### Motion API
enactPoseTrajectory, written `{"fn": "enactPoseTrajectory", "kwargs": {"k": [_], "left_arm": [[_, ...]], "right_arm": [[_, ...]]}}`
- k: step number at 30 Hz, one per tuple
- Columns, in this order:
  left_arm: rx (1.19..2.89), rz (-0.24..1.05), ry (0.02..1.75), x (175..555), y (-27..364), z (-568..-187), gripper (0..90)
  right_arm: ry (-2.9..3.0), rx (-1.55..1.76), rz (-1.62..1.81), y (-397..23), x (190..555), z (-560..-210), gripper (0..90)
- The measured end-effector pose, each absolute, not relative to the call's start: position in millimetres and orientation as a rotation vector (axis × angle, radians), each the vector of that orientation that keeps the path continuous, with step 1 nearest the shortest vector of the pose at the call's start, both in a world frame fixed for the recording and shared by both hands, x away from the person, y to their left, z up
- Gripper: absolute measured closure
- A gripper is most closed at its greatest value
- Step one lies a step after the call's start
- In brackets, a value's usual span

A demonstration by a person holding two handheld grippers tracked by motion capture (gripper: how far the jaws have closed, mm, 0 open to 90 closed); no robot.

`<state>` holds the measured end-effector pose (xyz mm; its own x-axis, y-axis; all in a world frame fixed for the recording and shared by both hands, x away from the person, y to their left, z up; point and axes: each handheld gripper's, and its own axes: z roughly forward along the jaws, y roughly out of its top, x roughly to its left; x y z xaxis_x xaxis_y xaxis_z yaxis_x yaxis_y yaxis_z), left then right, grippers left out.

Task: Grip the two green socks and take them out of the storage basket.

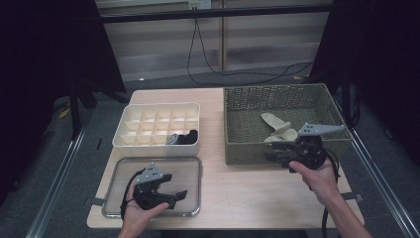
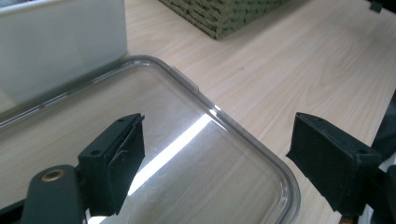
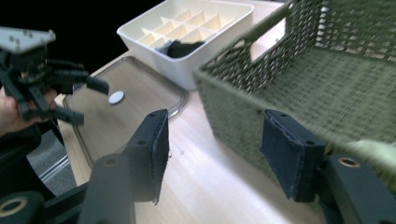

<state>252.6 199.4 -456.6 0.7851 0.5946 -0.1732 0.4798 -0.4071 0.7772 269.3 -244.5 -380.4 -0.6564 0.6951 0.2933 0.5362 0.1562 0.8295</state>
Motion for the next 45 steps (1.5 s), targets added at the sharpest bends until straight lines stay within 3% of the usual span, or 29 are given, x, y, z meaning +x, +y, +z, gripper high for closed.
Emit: {"fn": "enactPoseTrajectory", "kwargs": {"k": [21,35,45], "left_arm": [[2.055,0.141,0.823,258.1,201.4,-463.6,19.9],[2.03,0.121,0.844,263.3,208.0,-466.0,18.7],[2.044,0.129,0.836,263.5,208.3,-466.6,18.5]], "right_arm": [[2.322,1.349,1.293,-271.2,377.1,-373.4,45.2],[2.389,1.441,1.066,-277.8,449.3,-389.3,42.8],[2.439,1.546,0.921,-282.4,472.8,-417.2,36.6]]}}
